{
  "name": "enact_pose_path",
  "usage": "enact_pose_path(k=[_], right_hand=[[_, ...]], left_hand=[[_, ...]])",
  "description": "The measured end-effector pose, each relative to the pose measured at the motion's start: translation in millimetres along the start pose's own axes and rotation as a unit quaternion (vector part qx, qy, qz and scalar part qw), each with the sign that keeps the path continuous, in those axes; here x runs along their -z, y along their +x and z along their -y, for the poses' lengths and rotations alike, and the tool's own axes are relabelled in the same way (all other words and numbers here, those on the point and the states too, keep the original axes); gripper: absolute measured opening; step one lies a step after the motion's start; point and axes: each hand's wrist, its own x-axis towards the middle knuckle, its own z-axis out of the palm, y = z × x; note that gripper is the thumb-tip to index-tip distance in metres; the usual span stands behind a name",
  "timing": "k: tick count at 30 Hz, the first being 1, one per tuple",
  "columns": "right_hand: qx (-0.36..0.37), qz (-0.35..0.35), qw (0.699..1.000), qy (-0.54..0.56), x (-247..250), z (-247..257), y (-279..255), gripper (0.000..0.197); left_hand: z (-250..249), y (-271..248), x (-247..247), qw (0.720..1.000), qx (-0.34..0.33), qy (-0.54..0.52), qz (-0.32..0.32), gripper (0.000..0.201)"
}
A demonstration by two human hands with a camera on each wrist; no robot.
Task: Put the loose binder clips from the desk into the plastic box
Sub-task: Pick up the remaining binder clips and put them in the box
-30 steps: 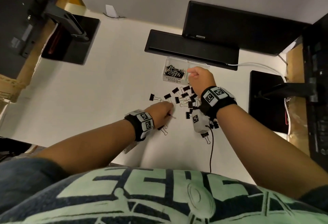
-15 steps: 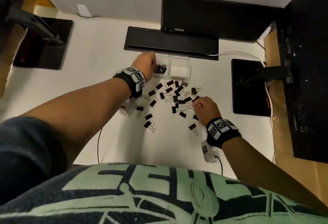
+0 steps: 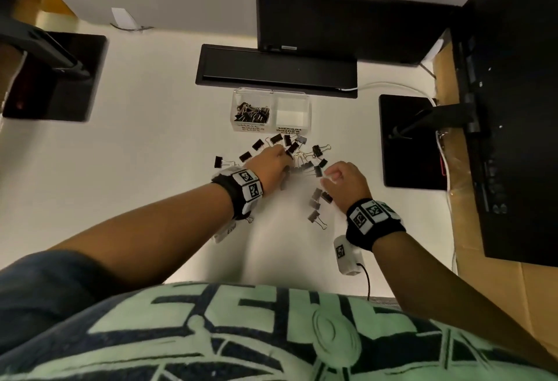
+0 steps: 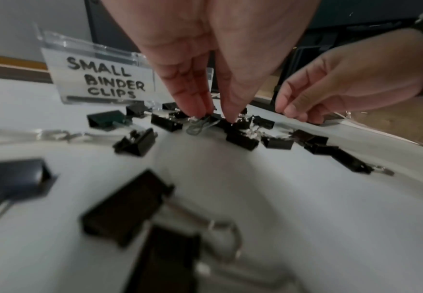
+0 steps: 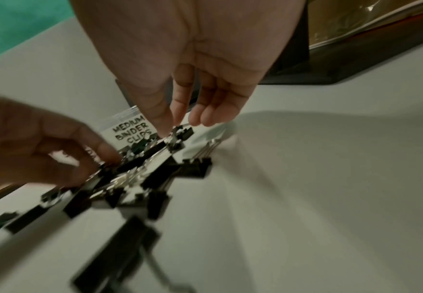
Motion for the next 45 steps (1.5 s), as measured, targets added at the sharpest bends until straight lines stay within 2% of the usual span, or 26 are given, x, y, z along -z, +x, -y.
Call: enact_pose_path(k=[6, 9, 13, 16, 21, 25, 27, 32, 34, 36, 38, 42, 45], right_hand=[[-0.026, -0.006, 1.000, -0.005, 3.6, 4.4, 23.3, 0.024], [-0.029, 0.001, 1.000, -0.007, -1.1, 10.0, 27.7, 0.019], [-0.006, 0.018, 1.000, -0.014, -1.9, 11.2, 28.9, 0.013], [-0.027, 0.000, 1.000, -0.004, 2.4, 10.5, 29.0, 0.014], [-0.028, 0.021, 0.999, -0.040, -6.8, 17.5, 22.1, 0.012], [-0.053, 0.038, 0.995, -0.079, -17.1, 23.2, 23.0, 0.034], [-0.047, 0.034, 0.993, -0.099, -21.0, 26.7, 24.6, 0.037], [-0.038, 0.058, 0.992, -0.107, -23.3, 32.1, 27.1, 0.025], [-0.037, 0.061, 0.994, -0.086, -22.3, 31.9, 26.9, 0.015], [-0.049, 0.058, 0.996, -0.040, -20.5, 30.3, 26.6, 0.022], [-0.060, 0.055, 0.997, 0.012, -15.9, 31.2, 27.5, 0.026], [-0.056, 0.047, 0.995, 0.069, -4.6, 40.8, 35.3, 0.020], [-0.049, 0.050, 0.988, 0.140, 0.0, 52.7, 42.4, 0.017]], left_hand=[[15.8, -20.8, -6.2, 0.999, 0.025, -0.019, 0.001, 0.034], [23.0, -28.5, -5.6, 0.999, 0.045, -0.021, 0.007, 0.034], [25.6, -35.5, -2.3, 0.998, 0.055, -0.017, -0.007, 0.021], [19.7, -37.0, -2.6, 0.998, 0.062, -0.022, -0.014, 0.018], [4.7, -34.3, -7.3, 0.995, 0.095, -0.003, 0.005, 0.033], [-0.1, -36.9, -14.3, 0.990, 0.133, 0.035, 0.037, 0.049], [-2.3, -37.8, -16.5, 0.989, 0.132, 0.052, 0.036, 0.050], [-5.5, -40.3, -14.8, 0.992, 0.114, 0.041, 0.033, 0.043], [-5.7, -42.6, -12.6, 0.994, 0.103, 0.013, 0.038, 0.031], [-3.9, -45.7, -11.0, 0.993, 0.106, -0.044, 0.032, 0.015], [-0.4, -49.1, -10.0, 0.980, 0.141, -0.142, 0.006, 0.007], [9.8, -50.4, -5.3, 0.915, 0.246, -0.314, -0.061, 0.009], [17.9, -49.8, 0.7, 0.885, 0.259, -0.381, -0.063, 0.014]])
